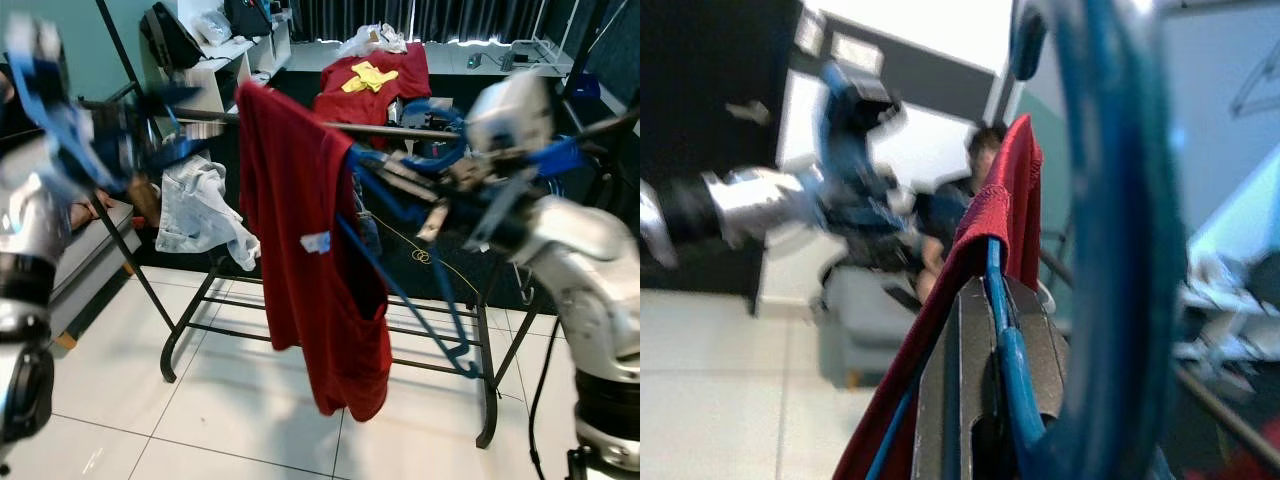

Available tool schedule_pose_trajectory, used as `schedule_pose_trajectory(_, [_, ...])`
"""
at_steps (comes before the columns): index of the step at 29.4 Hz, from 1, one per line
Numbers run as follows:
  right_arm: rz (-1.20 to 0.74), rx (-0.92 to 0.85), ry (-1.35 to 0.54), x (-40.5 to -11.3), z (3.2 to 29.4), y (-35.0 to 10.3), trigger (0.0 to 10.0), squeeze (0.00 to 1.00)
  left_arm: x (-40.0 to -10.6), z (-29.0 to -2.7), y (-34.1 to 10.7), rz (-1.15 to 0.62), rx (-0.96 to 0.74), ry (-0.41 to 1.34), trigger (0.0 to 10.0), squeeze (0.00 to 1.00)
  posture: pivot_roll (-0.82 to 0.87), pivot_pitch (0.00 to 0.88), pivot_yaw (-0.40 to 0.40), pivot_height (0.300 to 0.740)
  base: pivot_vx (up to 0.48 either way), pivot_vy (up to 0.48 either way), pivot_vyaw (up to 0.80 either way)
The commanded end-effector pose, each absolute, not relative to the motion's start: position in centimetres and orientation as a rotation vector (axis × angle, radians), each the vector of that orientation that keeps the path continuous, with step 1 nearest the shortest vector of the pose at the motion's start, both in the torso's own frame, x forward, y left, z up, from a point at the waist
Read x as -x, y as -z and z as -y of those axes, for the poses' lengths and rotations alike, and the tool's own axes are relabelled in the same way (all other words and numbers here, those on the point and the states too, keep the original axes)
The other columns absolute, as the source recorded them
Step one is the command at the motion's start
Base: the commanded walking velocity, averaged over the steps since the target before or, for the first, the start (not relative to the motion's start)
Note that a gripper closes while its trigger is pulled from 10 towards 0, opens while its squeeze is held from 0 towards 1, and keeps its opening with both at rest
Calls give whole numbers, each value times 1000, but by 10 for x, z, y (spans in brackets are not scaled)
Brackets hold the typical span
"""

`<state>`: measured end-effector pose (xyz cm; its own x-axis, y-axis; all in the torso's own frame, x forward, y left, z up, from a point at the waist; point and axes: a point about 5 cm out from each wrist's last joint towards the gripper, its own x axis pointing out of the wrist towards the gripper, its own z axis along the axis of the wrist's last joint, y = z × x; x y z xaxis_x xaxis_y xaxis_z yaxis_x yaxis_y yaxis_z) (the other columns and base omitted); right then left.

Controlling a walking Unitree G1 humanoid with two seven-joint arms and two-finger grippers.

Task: Hang hanger

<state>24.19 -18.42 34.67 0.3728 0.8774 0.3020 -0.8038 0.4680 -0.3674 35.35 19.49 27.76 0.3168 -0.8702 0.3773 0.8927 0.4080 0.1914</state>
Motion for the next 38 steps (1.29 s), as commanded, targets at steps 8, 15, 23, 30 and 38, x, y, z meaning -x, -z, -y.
schedule_pose_trajectory(8, [530,167,-1151,-231,180,-354,0,0,-355,-180,-261,436,109,1181,10000,0,-65,26,56,740,0,0,0])
schedule_pose_trajectory(15, [527,155,-1186,-226,176,-355,0,0,-353,-177,-267,463,150,1212,0,0,-64,23,55,740,0,0,0])
schedule_pose_trajectory(23, [526,141,-1170,-224,179,-357,0,0,-349,-178,-265,446,127,1230,0,0,-62,27,50,740,0,0,0])
schedule_pose_trajectory(30, [471,153,-1098,-228,192,-352,0,0,-351,-191,-270,469,95,1133,0,0,-57,34,43,740,0,0,0])
schedule_pose_trajectory(38, [294,171,-997,-233,210,-325,0,0,-352,-205,-287,571,127,1015,0,0,-59,40,41,740,0,0,0])
